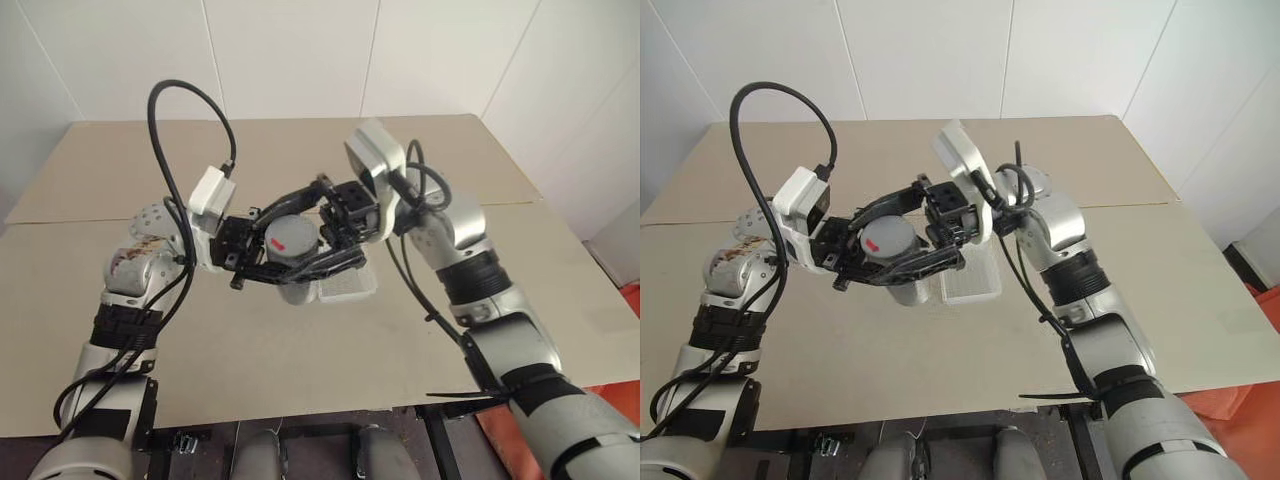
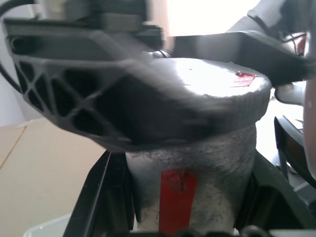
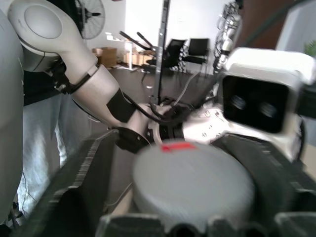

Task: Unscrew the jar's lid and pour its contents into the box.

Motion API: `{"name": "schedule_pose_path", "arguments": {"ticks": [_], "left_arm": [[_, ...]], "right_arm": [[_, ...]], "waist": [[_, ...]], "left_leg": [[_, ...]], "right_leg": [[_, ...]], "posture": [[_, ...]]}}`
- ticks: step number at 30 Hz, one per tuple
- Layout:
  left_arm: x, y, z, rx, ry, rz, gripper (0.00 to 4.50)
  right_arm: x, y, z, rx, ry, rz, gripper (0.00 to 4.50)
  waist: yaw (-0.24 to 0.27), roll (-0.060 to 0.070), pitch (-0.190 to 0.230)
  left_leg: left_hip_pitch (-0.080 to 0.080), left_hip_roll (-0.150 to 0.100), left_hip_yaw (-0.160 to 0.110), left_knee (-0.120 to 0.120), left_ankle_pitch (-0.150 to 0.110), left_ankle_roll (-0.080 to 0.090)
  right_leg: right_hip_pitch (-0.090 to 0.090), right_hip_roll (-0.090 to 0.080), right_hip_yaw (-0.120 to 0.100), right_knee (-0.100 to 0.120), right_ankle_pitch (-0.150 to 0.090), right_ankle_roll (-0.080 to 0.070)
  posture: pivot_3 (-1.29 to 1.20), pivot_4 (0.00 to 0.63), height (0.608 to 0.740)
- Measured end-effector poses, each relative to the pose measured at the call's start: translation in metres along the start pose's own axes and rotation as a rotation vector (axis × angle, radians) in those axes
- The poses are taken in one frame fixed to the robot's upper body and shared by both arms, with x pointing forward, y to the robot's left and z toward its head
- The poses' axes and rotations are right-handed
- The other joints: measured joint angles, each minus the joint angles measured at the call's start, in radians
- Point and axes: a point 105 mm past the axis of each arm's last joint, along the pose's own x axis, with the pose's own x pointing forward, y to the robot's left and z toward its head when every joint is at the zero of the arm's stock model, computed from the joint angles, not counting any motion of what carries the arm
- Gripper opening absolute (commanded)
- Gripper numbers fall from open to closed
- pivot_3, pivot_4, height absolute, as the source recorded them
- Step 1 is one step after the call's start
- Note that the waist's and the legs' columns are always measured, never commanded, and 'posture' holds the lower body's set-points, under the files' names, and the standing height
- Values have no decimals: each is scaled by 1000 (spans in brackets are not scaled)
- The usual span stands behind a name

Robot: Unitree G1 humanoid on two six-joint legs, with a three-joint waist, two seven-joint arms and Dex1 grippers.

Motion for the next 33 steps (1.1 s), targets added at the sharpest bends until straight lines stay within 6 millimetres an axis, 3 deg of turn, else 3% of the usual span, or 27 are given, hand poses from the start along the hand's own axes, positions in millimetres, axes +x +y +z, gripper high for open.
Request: {"name": "schedule_pose_path", "arguments": {"ticks": [4, 8, 14, 22, 33], "left_arm": [[-5, 8, -8, -13, -8, 86, 2005], [-25, 23, -13, 7, 1, 249, 2005], [-22, 30, -21, 12, -6, 299, 2005], [-14, 31, -31, -16, -10, 277, 2005], [-16, 30, -30, -14, 1, 275, 2005]], "right_arm": [[-22, 1, 3, -34, 0, -157, 4459], [-47, 11, 5, -59, 43, -380, 4459], [-37, 11, 3, -60, 119, -573, 4459], [-9, -17, -18, -10, 216, -751, 4459], [-12, -29, -20, 29, 235, -812, 4459]], "waist": [[14, 0, 0], [18, 0, 0], [6, 0, 0], [1, 0, 0], [0, 0, 0]], "left_leg": [[-2, -1, 0, 1, 0, 0], [-9, -2, 0, 1, 1, -1], [-10, -1, 2, 1, 1, -2], [-11, -2, 1, 1, 1, -1], [-11, -2, 1, 2, 1, -1]], "right_leg": [[0, -1, -1, -1, 0, 0], [-9, -2, 0, 2, 0, 0], [-11, -1, 0, 2, 0, 0], [-11, -1, 0, 2, 0, 0], [-10, -1, -1, 2, 1, 0]], "posture": [[0, 150, 740], [0, 150, 740], [0, 150, 740], [0, 150, 740], [0, 150, 740]]}}
